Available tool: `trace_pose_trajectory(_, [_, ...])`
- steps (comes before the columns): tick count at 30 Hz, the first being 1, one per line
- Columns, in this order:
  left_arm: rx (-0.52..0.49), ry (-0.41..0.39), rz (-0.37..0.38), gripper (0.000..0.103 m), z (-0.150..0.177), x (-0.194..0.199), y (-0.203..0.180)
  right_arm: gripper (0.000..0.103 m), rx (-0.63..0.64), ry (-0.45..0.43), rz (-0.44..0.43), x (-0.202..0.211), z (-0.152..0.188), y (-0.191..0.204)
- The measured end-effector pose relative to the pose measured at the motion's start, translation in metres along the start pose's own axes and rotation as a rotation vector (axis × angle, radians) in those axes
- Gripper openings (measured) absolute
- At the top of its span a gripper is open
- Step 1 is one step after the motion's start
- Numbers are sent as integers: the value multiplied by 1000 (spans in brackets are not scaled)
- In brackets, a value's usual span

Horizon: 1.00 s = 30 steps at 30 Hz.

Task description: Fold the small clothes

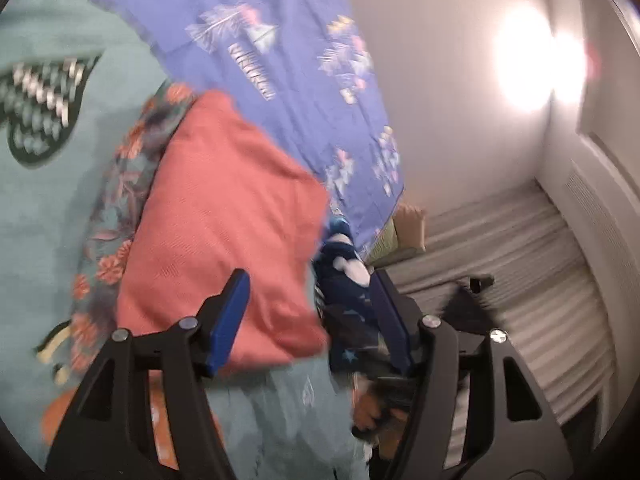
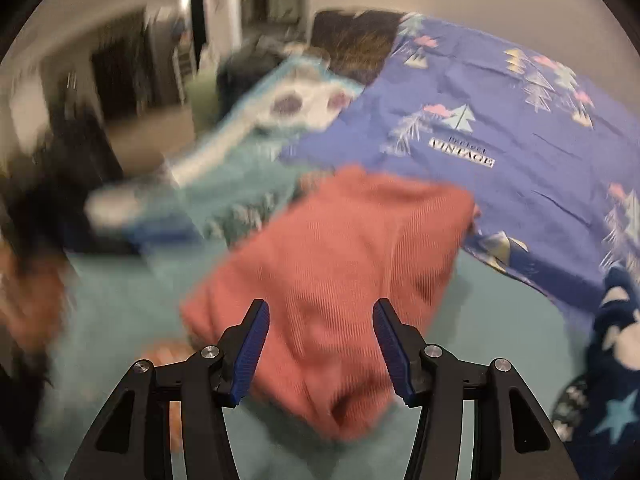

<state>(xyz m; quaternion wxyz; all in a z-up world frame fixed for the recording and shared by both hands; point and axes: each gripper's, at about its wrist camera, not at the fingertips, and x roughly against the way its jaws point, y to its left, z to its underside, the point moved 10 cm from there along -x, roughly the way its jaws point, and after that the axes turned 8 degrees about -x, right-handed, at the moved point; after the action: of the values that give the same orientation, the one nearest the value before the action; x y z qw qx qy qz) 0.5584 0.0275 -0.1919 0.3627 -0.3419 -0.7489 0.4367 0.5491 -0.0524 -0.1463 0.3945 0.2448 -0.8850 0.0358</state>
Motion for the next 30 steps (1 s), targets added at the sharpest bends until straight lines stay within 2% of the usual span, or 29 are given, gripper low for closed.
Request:
trace_pose_trajectory(1, [65,15,2,62,5,-14,18,55,-29,-16,-1,-5,-10,-3])
trace_pose_trajectory(3, [172,63,44,52,20,-38,44,55,-57,6,30,-22,-14,-14])
trace_pose_trajectory(5, [164,43,31,17,29,-39,60,54,-137,88,13,-47,2,-32])
trace_pose_trajectory(7, [159,84,26,11,38,-35,66,51,-88,95,69,-53,16,-41])
trace_pose_trajectory(9, [205,104,0,13,44,-23,68,52,-54,87,111,-42,24,-42])
trace_pose_trajectory(10, [187,111,-40,19,47,-12,66,52,-49,96,121,-31,29,-39])
trace_pose_trajectory(13, [26,96,-202,43,56,24,41,52,34,84,198,15,40,-29])
trace_pose_trajectory(14, [-24,92,-221,45,59,34,28,53,58,69,225,33,43,-26])
trace_pose_trajectory(18, [-116,108,-216,46,80,63,-33,58,60,26,276,112,56,-24])
trace_pose_trajectory(20, [-187,98,-236,54,91,75,-69,64,20,0,324,158,63,-32])
trace_pose_trajectory(24, [-339,85,-273,60,125,105,-139,70,-84,-40,337,242,82,-39])
trace_pose_trajectory(26, [-410,78,-284,71,144,119,-172,73,-120,-81,355,292,93,-41])
trace_pose_trajectory(28, [-476,61,-281,80,165,136,-202,84,-160,-128,372,339,107,-41])
trace_pose_trajectory(30, [-538,38,-304,84,183,148,-220,90,-196,-164,387,372,120,-42])
